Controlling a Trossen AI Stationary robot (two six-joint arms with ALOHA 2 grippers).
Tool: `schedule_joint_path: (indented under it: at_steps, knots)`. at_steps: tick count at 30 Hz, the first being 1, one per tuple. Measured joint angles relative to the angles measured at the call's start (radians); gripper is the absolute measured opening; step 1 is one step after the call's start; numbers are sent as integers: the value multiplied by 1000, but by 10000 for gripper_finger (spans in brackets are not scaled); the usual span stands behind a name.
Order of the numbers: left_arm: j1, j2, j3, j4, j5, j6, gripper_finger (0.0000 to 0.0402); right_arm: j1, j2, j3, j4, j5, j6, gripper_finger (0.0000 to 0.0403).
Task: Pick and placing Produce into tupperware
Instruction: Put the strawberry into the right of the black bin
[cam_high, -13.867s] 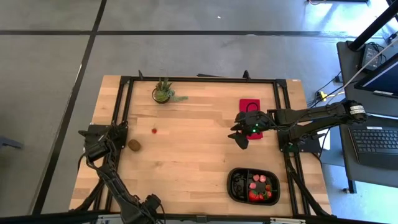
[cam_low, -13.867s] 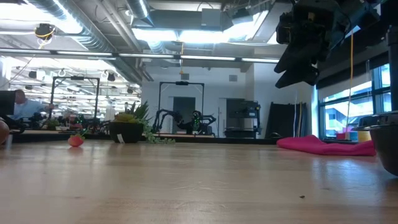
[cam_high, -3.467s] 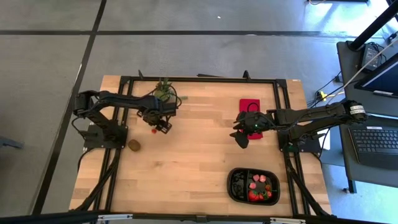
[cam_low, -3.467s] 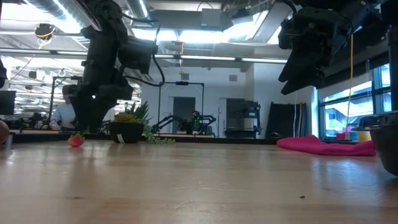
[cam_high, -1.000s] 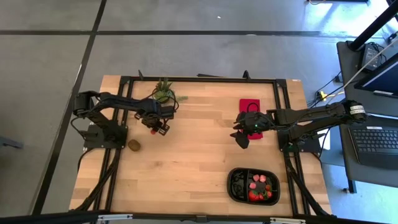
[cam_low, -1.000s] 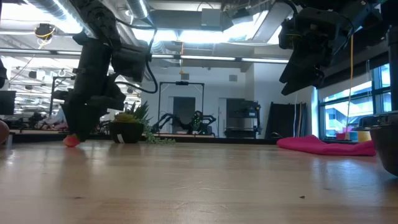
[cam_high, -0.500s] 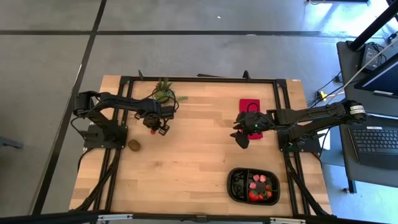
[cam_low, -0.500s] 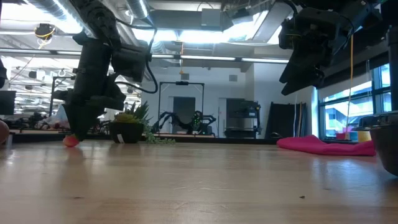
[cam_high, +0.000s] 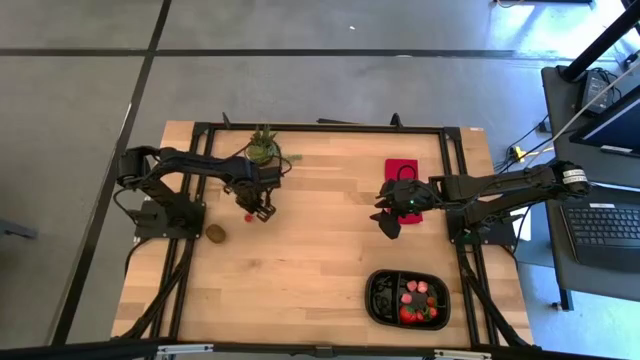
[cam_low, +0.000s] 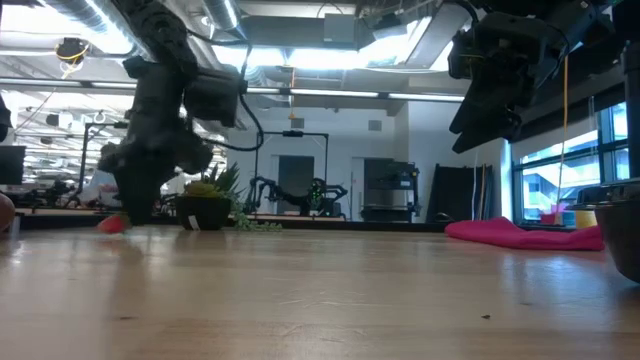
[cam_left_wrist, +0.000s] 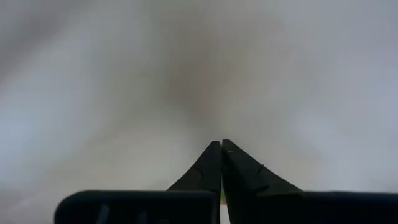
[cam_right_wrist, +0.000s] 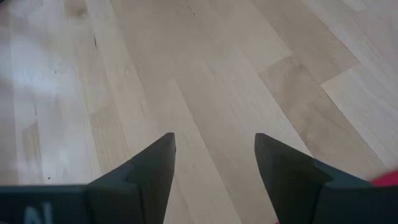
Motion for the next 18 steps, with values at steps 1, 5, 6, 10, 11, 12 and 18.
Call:
schedule_joint_path:
  at_steps: [1, 5, 6, 10, 11, 12, 18]
  knots:
    - [4, 1, 7, 14, 54, 20, 2, 0, 0, 0, 0, 0, 0, 222]
    - [-2, 0, 32, 178, 298, 69, 2, 0, 0, 0, -4, 0, 0, 222]
    - [-9, 0, 32, 254, 361, 71, 2, 0, 0, 0, -4, 0, 0, 222]
    - [-55, 0, 35, 658, 545, 69, 1, 0, 0, 0, -13, 0, -2, 222]
    - [-68, 0, 35, 764, 555, 61, 1, 0, 0, 0, -23, 0, -4, 222]
    - [-82, 0, 35, 875, 556, 59, 1, 0, 0, 0, -31, 0, -2, 222]
    - [-154, 0, 36, 1255, 423, 132, 1, 0, 0, 0, -39, 3, -1, 222]
